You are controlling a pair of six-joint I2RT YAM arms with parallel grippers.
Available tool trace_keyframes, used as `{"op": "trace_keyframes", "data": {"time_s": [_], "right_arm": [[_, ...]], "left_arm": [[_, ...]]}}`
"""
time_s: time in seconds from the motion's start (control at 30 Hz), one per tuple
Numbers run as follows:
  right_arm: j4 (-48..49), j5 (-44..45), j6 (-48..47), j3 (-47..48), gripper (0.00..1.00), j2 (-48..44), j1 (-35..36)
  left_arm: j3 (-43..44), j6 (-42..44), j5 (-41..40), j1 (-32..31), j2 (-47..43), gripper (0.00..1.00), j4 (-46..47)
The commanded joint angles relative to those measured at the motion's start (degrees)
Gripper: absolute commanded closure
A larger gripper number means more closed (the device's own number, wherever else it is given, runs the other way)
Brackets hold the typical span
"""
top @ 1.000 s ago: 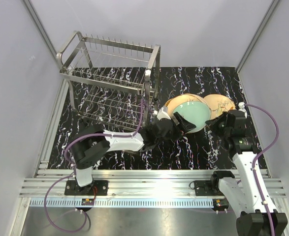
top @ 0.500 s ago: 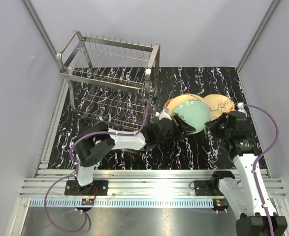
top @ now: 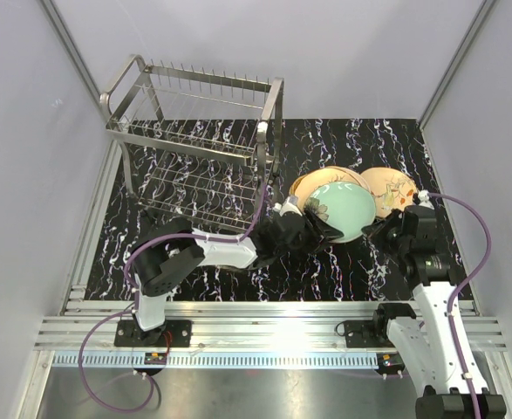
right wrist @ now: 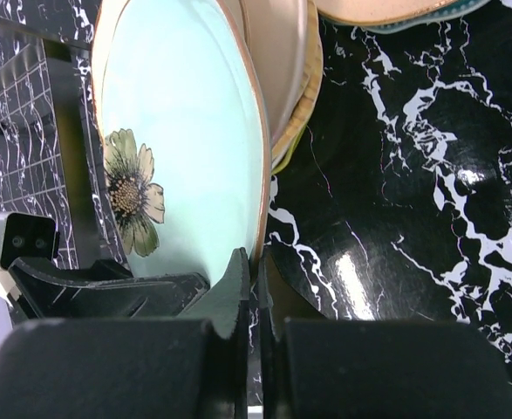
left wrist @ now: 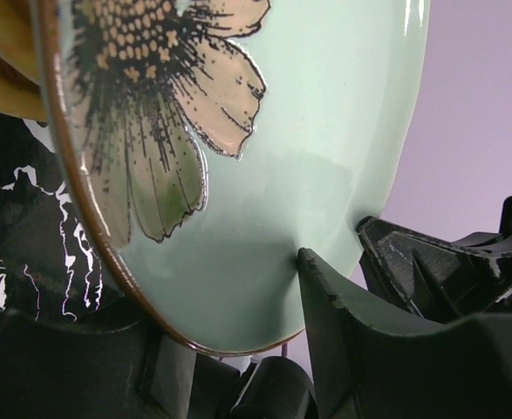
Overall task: Load the plates into the dish rack
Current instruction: Pass the plate from the right arm to the left
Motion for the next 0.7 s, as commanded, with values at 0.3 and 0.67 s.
{"op": "trace_keyframes", "data": {"time_s": [0.3,0.67], "right_arm": [[0.2,-8.7,1.2,-4.1,0.96,-2.4,0.7],[-1.0,-9.0,1.2,-3.7,0.64,-4.1,0.8]], "left_arm": [[-1.7,-5.9,0.1,1.2,-1.3,0.81,11.1],[-0.5,-7.3,-0.1,-1.1,0.3,1.00,14.7]]}}
